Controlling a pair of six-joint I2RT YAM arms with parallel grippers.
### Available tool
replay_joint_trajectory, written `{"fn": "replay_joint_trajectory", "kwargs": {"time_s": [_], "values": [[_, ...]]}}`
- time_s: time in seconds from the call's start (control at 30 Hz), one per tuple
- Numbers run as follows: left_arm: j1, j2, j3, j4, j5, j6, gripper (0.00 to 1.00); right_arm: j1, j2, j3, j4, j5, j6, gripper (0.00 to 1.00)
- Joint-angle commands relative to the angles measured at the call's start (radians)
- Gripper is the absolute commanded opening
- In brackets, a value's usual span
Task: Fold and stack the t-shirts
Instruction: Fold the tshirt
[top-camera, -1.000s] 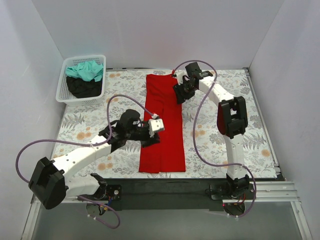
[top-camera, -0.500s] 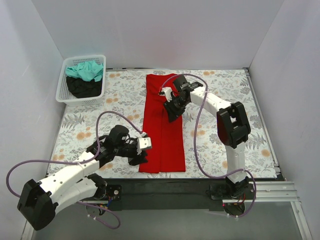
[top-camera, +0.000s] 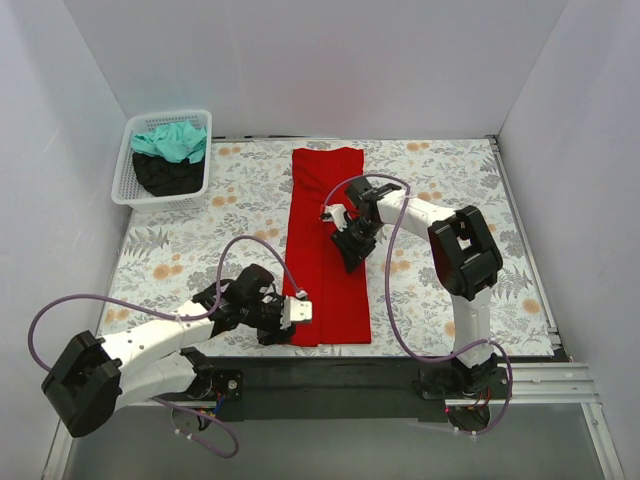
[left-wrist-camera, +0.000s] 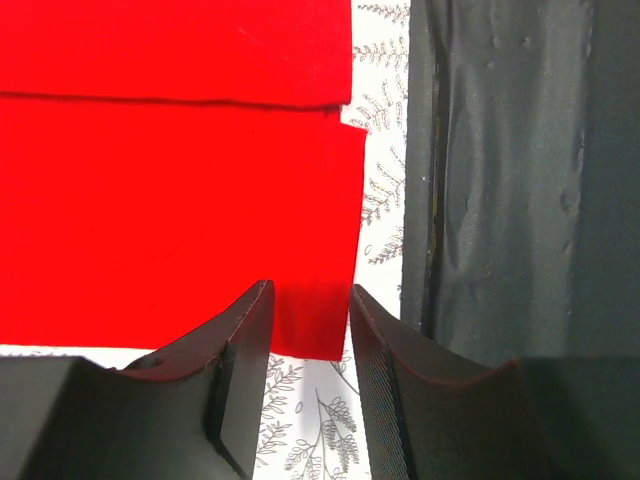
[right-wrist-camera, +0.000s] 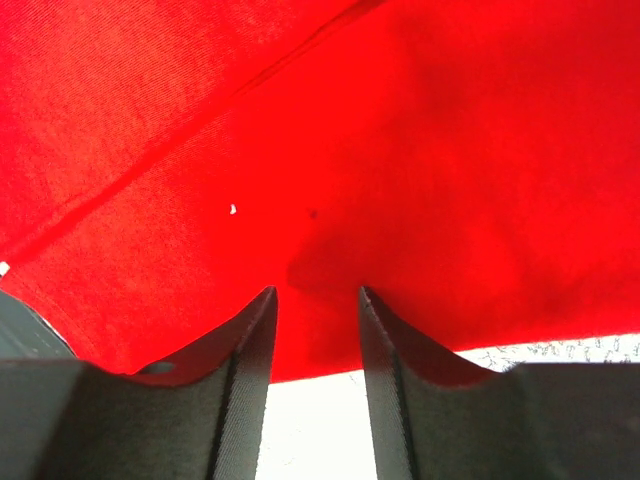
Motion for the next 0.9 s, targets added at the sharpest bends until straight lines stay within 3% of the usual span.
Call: {"fn": "replay_joint_trajectory", "kwargs": {"time_s": [0.0,0.13,0.3,0.4,0.47,0.63,0.87], "values": [[-0.004,-0.081,-0.003,0.005,0.025,0.104,0.36,-0.005,-0.065,0.002,0.001,-0.034,-0.056,0.46],[-0.004,-0.165,-0.028,-0.064,0.034,0.228,0.38,-0.003,-0.253,-0.065,-0.007,-0.065,-0.219,0.53],[0.000,-0.224,-0.053,-0.143,0.063,0.368,0.42,0.027,-0.503,-0.309,-0.009,-0.048,-0.500,0.59],[0.002,-0.218,-0.062,-0.137,0.069,0.431,0.46,0.110,-0.644,-0.465,0.013,0.004,-0.660,0.66],[0.005,-0.189,-0.062,-0.126,0.068,0.448,0.47,0.188,-0.721,-0.528,0.044,0.024,-0.709,0.73],[0.008,-0.171,-0.073,-0.092,0.080,0.465,0.52,0.398,-0.839,-0.737,0.188,0.080,-0.690,0.76],[0.006,-0.149,-0.103,-0.057,0.089,0.502,0.52,0.483,-0.827,-0.861,0.327,0.165,-0.696,0.72]]}}
